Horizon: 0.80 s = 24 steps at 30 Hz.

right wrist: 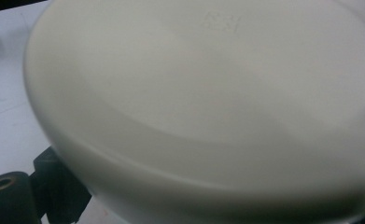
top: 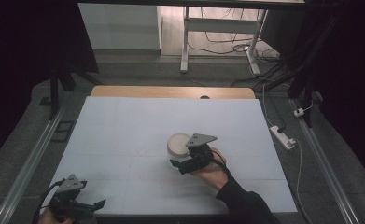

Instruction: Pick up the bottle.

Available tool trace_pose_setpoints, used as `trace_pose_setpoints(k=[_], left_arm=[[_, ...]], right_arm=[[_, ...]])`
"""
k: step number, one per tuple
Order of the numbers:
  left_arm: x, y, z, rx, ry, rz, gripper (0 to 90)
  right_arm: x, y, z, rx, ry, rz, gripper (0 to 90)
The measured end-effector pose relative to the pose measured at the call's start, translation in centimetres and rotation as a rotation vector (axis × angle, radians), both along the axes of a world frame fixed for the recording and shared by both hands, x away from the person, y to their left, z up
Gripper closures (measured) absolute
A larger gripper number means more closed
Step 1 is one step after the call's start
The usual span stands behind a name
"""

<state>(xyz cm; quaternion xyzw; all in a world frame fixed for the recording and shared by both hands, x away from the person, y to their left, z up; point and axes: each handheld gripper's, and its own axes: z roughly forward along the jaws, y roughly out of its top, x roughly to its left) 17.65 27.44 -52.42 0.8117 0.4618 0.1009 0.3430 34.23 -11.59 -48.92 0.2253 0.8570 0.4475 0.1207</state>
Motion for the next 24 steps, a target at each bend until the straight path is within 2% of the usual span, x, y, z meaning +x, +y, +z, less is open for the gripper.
trace_pose_setpoints(k=[13,24], left_arm=[[0.0,0.0,0.0,-0.001,0.002,-0.003,0.0],[0.0,0.0,0.0,-0.001,0.004,-0.003,0.0]], right_arm=[[-1.9,0.1,1.5,0.035,0.000,0.043,7.0],[-3.4,0.8,1.8,0.021,0.011,0.075,7.0]])
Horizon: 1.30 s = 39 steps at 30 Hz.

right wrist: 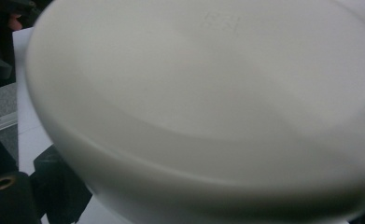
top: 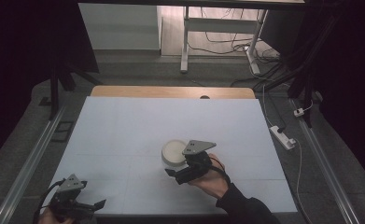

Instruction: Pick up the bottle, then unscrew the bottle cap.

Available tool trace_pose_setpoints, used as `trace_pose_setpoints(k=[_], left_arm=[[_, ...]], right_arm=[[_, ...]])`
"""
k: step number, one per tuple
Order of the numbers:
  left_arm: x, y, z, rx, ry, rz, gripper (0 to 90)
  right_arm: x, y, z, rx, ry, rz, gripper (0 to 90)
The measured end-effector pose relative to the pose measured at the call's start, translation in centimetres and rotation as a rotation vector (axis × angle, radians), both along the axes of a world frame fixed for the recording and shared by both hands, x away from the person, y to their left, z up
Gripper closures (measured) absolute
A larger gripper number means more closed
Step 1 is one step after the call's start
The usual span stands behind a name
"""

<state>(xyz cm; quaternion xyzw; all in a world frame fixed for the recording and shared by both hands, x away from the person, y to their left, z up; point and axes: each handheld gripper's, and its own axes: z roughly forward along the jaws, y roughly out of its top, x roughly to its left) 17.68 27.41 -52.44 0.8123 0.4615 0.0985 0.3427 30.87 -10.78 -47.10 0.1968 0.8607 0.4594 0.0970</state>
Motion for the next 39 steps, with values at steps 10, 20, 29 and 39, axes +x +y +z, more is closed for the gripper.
trace_pose_setpoints(k=[10,20,29,39], left_arm=[[0.0,-0.1,0.0,0.007,0.002,0.000,0.0],[0.3,-0.5,0.1,-0.011,0.016,-0.018,0.0],[0.5,-0.3,0.5,-0.069,-0.009,-0.036,0.0],[1.0,-1.5,1.5,-0.076,-0.044,-0.095,0.0]], right_arm=[[-0.4,0.2,-0.2,-0.010,-0.001,0.010,7.0],[-0.3,0.3,-0.3,-0.013,0.006,0.014,7.0],[-0.3,0.5,-0.5,-0.017,0.007,0.018,7.0],[-0.2,0.5,-0.6,-0.020,0.004,0.018,7.0]])
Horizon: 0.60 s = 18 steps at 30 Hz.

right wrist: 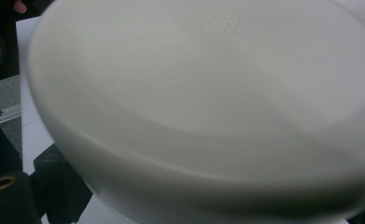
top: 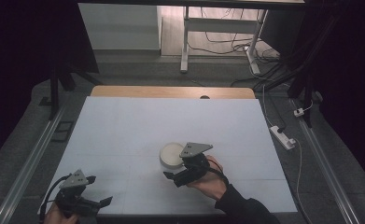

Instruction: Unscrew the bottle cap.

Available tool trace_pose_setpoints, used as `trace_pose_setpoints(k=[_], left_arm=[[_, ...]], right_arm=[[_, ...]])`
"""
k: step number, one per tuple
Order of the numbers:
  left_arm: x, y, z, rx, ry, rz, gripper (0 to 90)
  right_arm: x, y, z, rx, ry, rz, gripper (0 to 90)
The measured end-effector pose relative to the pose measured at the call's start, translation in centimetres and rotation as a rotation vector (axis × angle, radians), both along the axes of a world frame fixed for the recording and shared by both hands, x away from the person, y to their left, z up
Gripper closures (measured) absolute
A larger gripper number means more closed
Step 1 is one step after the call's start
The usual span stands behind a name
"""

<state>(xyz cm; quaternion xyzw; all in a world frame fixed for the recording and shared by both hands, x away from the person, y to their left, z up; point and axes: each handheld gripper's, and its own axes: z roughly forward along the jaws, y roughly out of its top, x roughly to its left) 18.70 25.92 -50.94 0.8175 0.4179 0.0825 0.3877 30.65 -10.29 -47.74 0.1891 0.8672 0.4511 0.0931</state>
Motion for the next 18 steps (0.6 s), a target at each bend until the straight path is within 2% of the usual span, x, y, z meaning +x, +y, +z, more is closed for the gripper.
trace_pose_setpoints(k=[3,18], left_arm=[[0.4,-0.4,0.4,-0.021,-0.007,-0.044,0.0],[2.6,-2.3,1.7,-0.071,-0.117,-0.127,0.0]], right_arm=[[0.0,0.0,0.0,0.002,0.002,0.000,7.0],[-0.2,0.2,0.1,0.009,-0.008,0.018,7.0]])
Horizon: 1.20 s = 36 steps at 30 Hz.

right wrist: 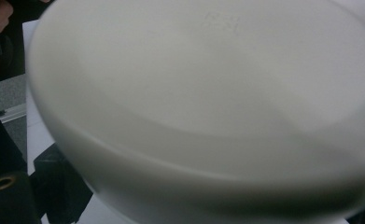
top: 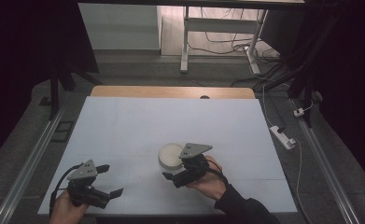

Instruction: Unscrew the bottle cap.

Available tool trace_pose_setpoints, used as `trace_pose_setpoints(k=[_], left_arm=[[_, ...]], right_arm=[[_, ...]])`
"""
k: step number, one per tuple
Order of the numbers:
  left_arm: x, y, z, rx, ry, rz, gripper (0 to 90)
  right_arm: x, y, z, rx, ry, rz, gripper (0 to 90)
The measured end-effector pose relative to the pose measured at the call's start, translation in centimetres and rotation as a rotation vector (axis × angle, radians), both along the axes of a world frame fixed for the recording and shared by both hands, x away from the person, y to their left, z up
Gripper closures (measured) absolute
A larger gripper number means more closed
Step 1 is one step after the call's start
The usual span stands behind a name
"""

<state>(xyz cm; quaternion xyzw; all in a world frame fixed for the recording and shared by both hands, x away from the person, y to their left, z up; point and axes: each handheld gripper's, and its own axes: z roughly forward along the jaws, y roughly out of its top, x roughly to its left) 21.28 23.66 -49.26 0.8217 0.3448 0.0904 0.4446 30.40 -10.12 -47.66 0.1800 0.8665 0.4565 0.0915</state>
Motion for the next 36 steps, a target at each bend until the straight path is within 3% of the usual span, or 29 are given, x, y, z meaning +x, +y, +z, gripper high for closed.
trace_pose_setpoints(k=[14,31,36], left_arm=[[3.2,-3.0,2.1,-0.010,-0.057,-0.071,0.0],[6.2,-6.6,5.0,0.038,-0.085,-0.165,0.0],[7.1,-7.8,5.8,0.012,-0.095,-0.244,0.0]], right_arm=[[-0.1,0.0,0.0,0.010,-0.004,0.017,7.0],[0.0,-0.1,0.0,0.017,0.001,0.026,7.0],[0.0,-0.1,0.0,0.024,0.009,0.040,7.0]])
